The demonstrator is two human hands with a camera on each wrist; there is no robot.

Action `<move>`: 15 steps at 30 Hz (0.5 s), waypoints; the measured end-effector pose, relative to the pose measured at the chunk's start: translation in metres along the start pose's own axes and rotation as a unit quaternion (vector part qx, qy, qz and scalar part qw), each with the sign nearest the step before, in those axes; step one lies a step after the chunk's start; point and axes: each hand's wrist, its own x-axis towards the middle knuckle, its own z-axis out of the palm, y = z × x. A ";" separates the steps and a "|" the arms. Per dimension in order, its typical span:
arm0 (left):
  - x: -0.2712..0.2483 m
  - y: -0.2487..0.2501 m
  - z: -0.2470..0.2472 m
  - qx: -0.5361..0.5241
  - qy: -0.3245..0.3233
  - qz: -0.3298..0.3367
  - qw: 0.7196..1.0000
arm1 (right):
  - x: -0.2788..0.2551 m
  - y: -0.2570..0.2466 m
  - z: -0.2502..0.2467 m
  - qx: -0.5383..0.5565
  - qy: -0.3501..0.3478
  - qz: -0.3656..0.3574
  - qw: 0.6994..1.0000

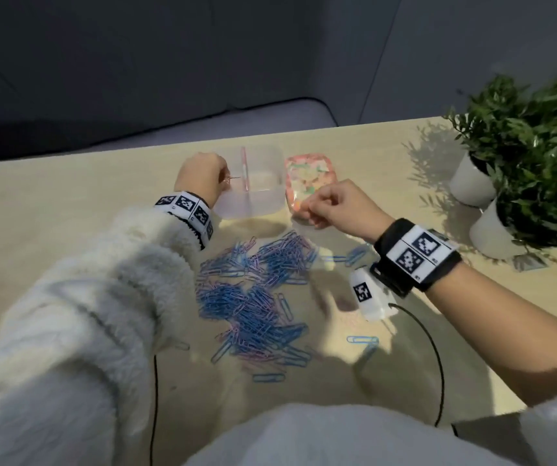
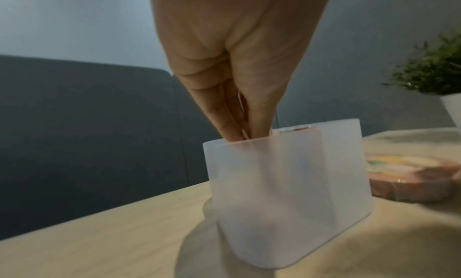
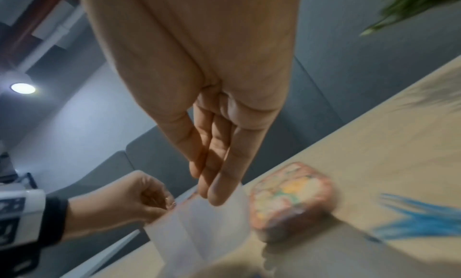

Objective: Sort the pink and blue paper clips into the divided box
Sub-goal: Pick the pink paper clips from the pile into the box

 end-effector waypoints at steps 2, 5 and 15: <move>0.004 0.002 0.003 0.014 -0.019 0.009 1.000 | -0.020 0.030 -0.015 -0.050 0.012 0.014 0.999; 0.002 0.002 0.009 -0.008 -0.003 0.029 1.000 | -0.053 0.065 -0.025 -0.150 0.002 0.028 0.988; -0.069 0.058 0.039 -0.039 0.062 0.186 0.980 | -0.112 0.116 -0.001 -0.265 -0.030 0.042 0.963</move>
